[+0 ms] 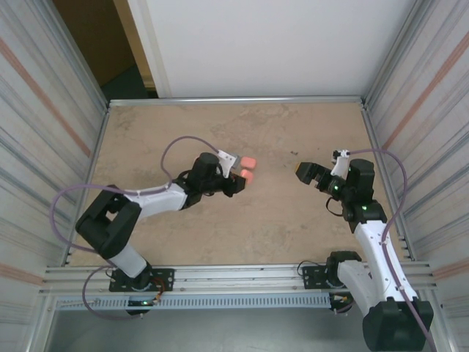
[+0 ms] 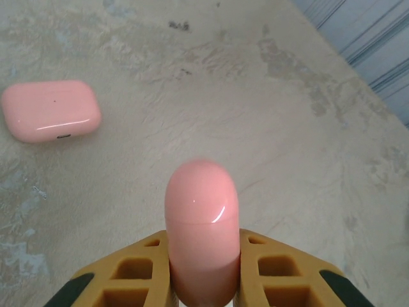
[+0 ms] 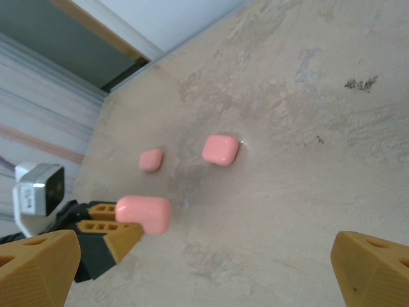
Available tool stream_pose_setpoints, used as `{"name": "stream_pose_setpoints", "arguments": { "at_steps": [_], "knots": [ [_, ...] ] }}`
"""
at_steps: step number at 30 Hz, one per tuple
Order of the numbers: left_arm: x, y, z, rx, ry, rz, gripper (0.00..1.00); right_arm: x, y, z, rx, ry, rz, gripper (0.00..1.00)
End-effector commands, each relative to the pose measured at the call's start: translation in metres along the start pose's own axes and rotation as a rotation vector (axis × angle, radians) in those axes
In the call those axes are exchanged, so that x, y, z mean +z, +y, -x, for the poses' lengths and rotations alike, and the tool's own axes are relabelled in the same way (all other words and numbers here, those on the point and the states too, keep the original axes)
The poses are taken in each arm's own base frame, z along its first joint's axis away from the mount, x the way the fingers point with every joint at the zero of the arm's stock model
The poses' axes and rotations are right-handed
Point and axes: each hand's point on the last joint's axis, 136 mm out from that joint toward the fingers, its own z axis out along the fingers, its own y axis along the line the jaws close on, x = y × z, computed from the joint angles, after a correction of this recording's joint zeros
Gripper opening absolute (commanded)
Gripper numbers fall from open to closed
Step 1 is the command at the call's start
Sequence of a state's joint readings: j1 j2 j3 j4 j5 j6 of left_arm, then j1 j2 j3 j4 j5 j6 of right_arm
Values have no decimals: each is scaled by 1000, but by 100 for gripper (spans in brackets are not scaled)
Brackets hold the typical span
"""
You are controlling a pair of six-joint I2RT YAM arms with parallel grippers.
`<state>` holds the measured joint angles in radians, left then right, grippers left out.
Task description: Insert the wireless bluetooth earbuds into the charging case
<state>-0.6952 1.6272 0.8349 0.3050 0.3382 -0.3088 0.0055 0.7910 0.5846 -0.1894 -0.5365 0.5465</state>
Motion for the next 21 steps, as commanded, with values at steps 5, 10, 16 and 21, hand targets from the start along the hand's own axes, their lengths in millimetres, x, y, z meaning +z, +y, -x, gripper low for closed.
{"name": "stream_pose_setpoints", "arguments": {
  "at_steps": [5, 10, 16, 21],
  "knots": [
    [15, 12, -12, -82, 101, 36, 0, -4, -8, -1, 8, -12, -32, 100],
    [23, 15, -18, -100, 141, 41, 0, -5, -9, -1, -2, -17, -38, 100],
    [33, 17, -29, -130, 179, 21, 0, -5, -11, -2, -6, -7, -46, 100],
    [39, 18, -35, -141, 201, 16, 3, -5, -13, -5, -3, 4, -57, 100]
  ]
}}
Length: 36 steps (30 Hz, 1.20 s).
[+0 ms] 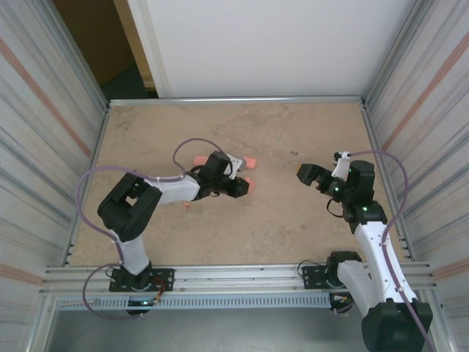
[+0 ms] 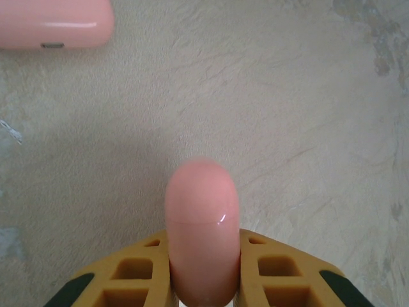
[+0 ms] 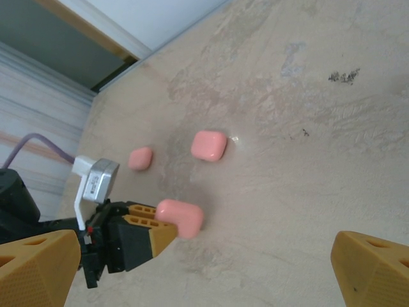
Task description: Insert the wireless bluetooth earbuds into the charging case
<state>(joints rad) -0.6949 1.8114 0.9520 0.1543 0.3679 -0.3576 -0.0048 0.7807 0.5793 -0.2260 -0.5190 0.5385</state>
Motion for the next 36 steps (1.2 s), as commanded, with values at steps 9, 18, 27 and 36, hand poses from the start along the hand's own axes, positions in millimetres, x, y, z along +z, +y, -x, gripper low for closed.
{"name": "stream_pose_setpoints", "arguments": {
  "at_steps": [9, 18, 27, 36],
  "knots": [
    [5, 7, 0, -54, 9, -18, 18, -5, -5, -1, -18, 2, -33, 100],
    [1, 16, -4, -74, 1, 4, 36, -5, -4, 0, -27, 15, -37, 100],
    [-17, 18, 3, -65, -59, 18, 42, -5, 5, 3, -42, 28, -5, 100],
    [-60, 3, 32, -18, -219, -9, 49, 8, 29, 3, -152, 67, 62, 100]
  ]
}}
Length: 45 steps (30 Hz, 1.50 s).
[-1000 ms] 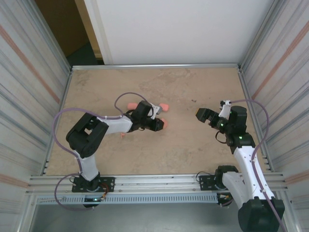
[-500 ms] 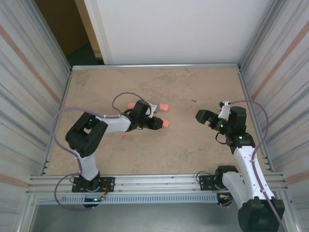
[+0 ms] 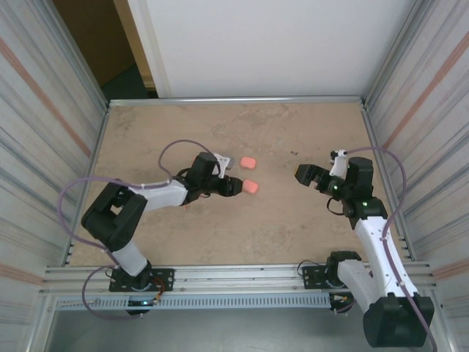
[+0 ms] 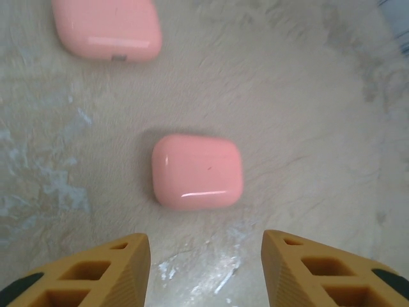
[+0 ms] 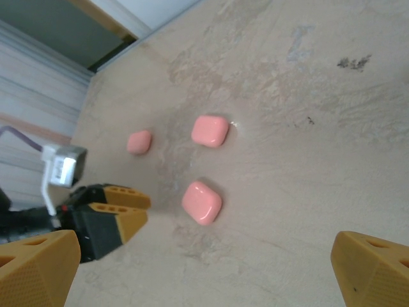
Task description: Insert the wireless bluetooth earbuds into the charging case
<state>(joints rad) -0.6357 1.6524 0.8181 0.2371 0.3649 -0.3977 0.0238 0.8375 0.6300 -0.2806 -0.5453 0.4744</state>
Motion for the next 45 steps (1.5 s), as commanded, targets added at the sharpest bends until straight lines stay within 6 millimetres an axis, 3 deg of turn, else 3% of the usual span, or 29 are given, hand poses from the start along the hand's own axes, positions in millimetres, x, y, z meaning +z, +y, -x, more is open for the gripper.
{"name": "stream_pose_setpoints", "arguments": {
  "at_steps": [1, 6, 13, 17, 22, 34, 39, 40, 45],
  "knots": [
    [-21, -5, 25, 16, -114, -11, 50, 4, 25, 11, -136, -2, 41, 100],
    [-50, 14, 40, -35, -213, 9, 53, 31, 49, 2, -277, 95, 43, 100],
    [-95, 61, 58, -146, -339, 54, 54, 88, 82, -12, -402, 267, 100, 98],
    [-121, 89, 57, -228, -416, 98, 54, 122, 100, -21, -500, 350, 142, 94],
    [-151, 110, 48, -277, -493, 165, 57, 166, 112, -34, -621, 455, 169, 89],
    [-203, 121, 28, -259, -599, 351, 72, 263, 127, -68, -824, 603, 191, 88],
    [-212, 120, 23, -256, -613, 375, 79, 293, 126, -85, -846, 639, 191, 88],
    [-213, 120, 21, -259, -614, 381, 80, 299, 136, -79, -860, 617, 201, 88],
    [-214, 123, 16, -272, -616, 394, 83, 326, 139, -90, -880, 634, 209, 86]
  ]
}}
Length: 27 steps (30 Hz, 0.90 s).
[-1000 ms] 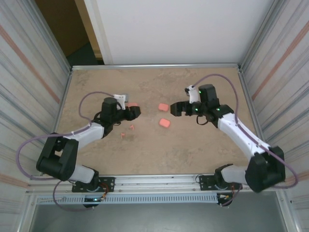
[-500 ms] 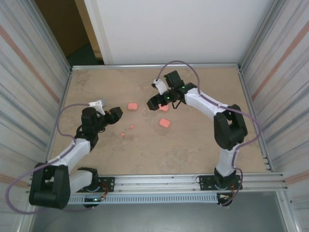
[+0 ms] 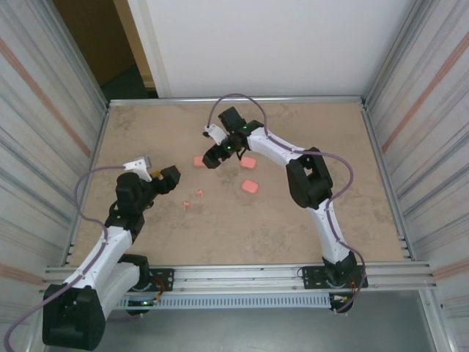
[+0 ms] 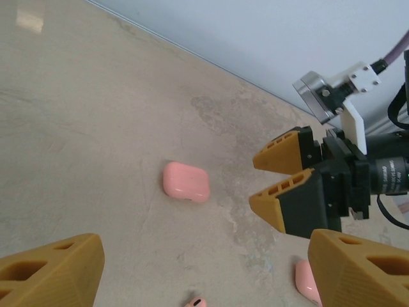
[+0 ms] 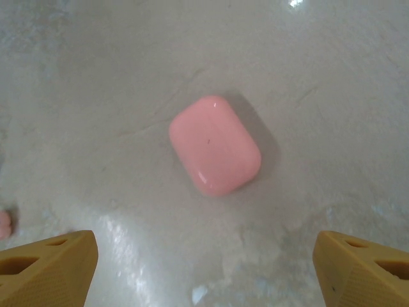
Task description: Insert the wireless bluetooth earbuds into the charging case
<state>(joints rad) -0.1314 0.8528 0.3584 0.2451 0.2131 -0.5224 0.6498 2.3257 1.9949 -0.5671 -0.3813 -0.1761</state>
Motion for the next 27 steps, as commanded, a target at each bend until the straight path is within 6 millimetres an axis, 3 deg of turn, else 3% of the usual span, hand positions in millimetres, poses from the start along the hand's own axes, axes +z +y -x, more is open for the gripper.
{"name": "stream_pose_setpoints", "arguments": {
  "at_steps": [1, 9, 17, 23, 27],
  "knots": [
    [-3, 10, -6, 1, 7, 41, 84, 16, 1, 0, -33, 38, 5, 86],
    [-2, 11, -9, -9, 16, 38, 84, 48, 6, 9, -77, 60, 21, 85],
    [-1, 12, -13, -15, 27, 37, 84, 70, 12, 4, -124, 84, 6, 85],
    [-1, 12, -13, -18, 27, 36, 84, 76, 18, -6, -188, 140, -28, 82],
    [-2, 12, -14, -20, 28, 35, 84, 75, 18, -14, -226, 183, -53, 74]
  ]
}}
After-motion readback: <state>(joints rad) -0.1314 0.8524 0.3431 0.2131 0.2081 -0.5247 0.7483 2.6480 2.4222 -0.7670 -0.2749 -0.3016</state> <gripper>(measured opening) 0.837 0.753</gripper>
